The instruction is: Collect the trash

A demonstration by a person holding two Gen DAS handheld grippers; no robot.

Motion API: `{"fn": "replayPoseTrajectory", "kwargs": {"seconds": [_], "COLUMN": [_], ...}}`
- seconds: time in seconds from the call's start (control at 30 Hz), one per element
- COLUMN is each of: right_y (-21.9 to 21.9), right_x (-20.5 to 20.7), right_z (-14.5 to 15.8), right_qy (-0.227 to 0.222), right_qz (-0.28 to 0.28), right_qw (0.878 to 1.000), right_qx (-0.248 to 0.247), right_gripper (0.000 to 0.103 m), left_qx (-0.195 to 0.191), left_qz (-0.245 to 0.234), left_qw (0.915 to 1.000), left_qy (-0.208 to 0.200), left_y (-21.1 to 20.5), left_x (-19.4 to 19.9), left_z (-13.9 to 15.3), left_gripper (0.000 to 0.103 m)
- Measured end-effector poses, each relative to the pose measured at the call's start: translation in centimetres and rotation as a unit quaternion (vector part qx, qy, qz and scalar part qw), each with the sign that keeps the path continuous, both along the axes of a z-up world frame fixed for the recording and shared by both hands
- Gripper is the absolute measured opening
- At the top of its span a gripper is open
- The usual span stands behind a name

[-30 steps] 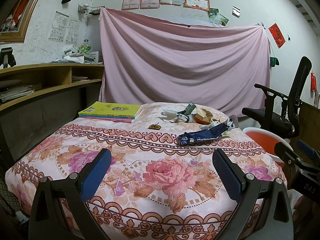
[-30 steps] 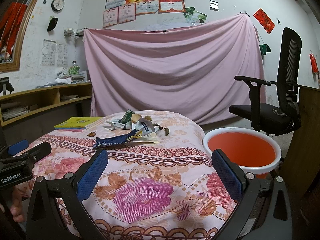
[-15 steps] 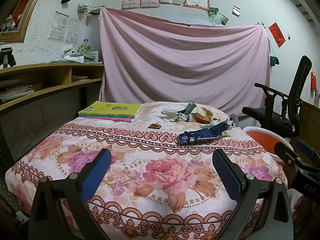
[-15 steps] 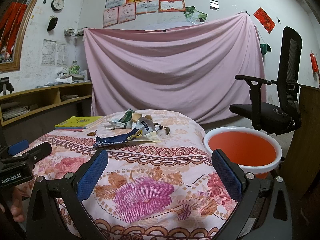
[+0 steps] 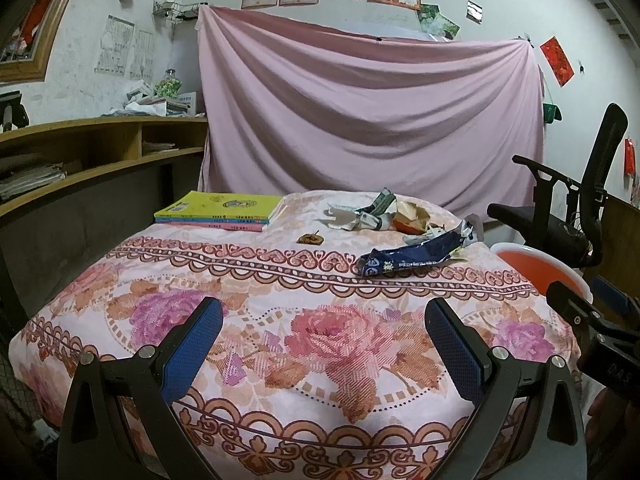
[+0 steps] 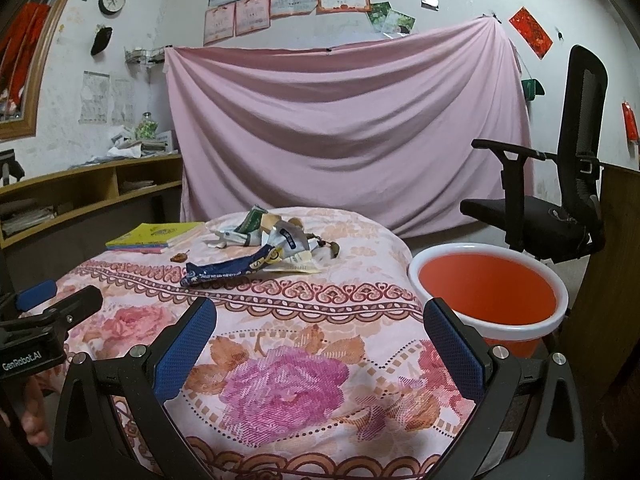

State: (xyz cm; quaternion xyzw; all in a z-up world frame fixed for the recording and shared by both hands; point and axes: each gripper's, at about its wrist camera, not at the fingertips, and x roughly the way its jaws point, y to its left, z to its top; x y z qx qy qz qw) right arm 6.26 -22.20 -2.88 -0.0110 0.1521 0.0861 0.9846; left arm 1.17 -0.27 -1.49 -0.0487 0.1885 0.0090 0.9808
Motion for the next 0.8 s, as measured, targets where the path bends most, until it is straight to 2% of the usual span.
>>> {"fn": "replayPoseTrajectory", "kwargs": {"seconds": [0.3,0.57,0.8], "right_y": [-0.6,-1.3,-1.0], "right_x": [1.5,3.7,7.6], "right_z": [0.3,2.2,4.7], "right_qy": [0.023,0.018,-0.001], "right_qz": [-0.001,0.003,0.02], "right_qw": [1.0,1.0,0.999], "right_qx": [0.007,0.022,0.028], "right_gripper": [0.103,0.103,0.103], "left_qx": [-0.009,0.006,0.02], "left_qz": [0.003,0.015,0.023], "left_qw": [0.9998,0.9997,0.9975], "left_qy": [0.015,-0.019,-0.063], "left_y": [0.7,2.4,3.6], "left_x": [1.1,3.8,7.1], "left_z": [0.2,2.3,4.2], "left_gripper": [0.099,0.099,0.099]}}
